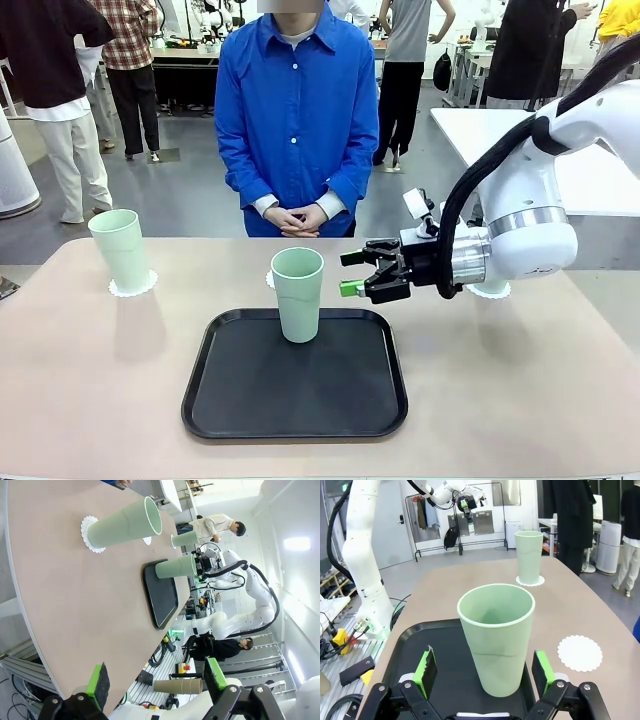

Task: Place coasters on the table and set cups on them.
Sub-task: Take one Reusable plastic cup from the Flat Tray and place it on a coaster set by the human.

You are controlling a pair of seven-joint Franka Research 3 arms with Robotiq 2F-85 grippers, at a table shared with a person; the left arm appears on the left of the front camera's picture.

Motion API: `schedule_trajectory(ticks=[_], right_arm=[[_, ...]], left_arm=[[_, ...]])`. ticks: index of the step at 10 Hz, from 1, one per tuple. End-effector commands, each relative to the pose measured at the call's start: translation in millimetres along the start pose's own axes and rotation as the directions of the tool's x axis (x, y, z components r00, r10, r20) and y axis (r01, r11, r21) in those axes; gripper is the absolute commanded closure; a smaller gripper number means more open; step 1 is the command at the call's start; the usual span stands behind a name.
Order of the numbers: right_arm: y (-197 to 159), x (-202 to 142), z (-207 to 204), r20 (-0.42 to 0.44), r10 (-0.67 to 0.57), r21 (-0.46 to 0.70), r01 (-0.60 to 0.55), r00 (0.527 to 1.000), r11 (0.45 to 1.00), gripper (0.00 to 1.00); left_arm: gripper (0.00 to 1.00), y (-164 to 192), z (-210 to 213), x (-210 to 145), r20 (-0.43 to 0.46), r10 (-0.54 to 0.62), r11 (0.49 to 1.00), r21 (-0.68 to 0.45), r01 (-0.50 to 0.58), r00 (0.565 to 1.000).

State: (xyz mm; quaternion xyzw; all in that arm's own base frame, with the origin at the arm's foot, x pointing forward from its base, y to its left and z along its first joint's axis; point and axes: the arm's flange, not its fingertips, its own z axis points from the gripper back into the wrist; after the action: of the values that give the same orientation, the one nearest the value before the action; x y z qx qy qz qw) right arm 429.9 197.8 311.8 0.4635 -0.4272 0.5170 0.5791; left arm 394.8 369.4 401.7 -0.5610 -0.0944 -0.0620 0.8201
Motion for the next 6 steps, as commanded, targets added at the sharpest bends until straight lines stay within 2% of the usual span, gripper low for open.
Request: schedule_trajectory(ticks=[1, 6], right_arm=[[-14, -26, -7, 0.039, 0.047, 0.006, -0.047, 0.998, 0.999, 0.0], [-26, -56, -24, 0.044, 0.041, 0.017, -0.041, 0.998, 0.999, 0.0]], left_arm=[[0.0, -2, 1, -1, 0.002, 0.001, 1.0, 0.004, -0.001, 1.0], [0.0, -2, 1, -1, 0.002, 0.001, 1.0, 0.004, -0.001, 1.0]])
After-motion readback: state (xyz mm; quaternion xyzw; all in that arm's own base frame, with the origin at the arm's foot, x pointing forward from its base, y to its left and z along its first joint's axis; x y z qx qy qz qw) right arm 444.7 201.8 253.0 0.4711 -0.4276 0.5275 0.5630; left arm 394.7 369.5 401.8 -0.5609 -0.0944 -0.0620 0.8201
